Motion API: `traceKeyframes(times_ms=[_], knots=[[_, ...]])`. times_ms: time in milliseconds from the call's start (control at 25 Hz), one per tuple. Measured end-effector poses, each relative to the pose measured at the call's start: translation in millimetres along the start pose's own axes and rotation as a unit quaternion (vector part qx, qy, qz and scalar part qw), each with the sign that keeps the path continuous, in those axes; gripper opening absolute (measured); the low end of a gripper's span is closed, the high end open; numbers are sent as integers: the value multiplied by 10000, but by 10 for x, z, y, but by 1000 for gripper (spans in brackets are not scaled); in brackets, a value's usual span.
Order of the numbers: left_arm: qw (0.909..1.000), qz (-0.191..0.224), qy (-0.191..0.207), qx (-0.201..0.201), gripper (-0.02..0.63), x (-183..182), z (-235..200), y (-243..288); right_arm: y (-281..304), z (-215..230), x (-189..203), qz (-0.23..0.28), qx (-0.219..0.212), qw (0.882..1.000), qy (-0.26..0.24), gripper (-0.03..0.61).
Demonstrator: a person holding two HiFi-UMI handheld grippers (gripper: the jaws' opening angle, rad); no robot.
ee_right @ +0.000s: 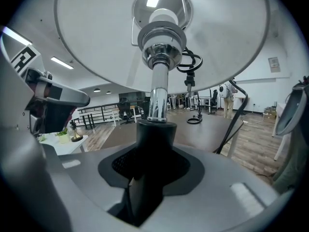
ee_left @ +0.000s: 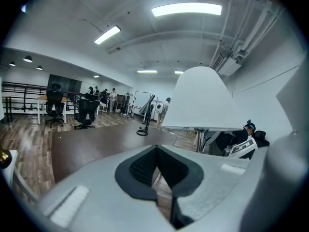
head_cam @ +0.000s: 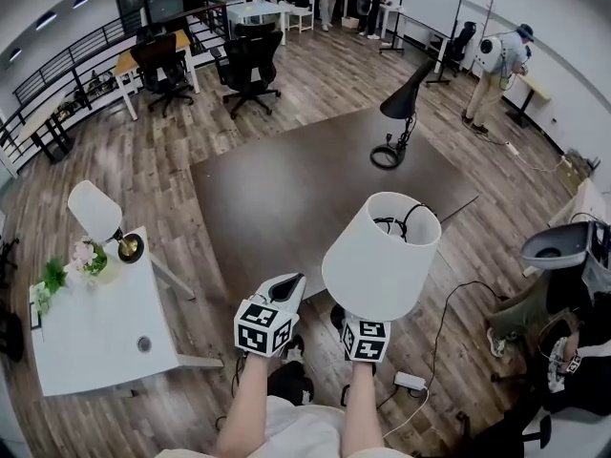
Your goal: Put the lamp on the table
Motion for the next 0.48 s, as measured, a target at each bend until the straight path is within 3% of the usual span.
traceKeyframes(times_ms=[200, 480], knots=[[9999, -24, -53, 142, 0, 19, -109, 291, 238, 183, -25, -32, 132, 9999, -90, 153], [9998, 204, -47, -39, 0, -384, -639, 590, 855, 181, -406, 94, 16, 9999, -135, 153]])
Point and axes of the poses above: the fingertips, and each gripper's own axes: y forward along the fingers, z to its right, x out of its underside, the point moved 3 cm from there along -y, backward along the fingers, and after that the axes turned 12 degrees about x, right-handed, at the moved point
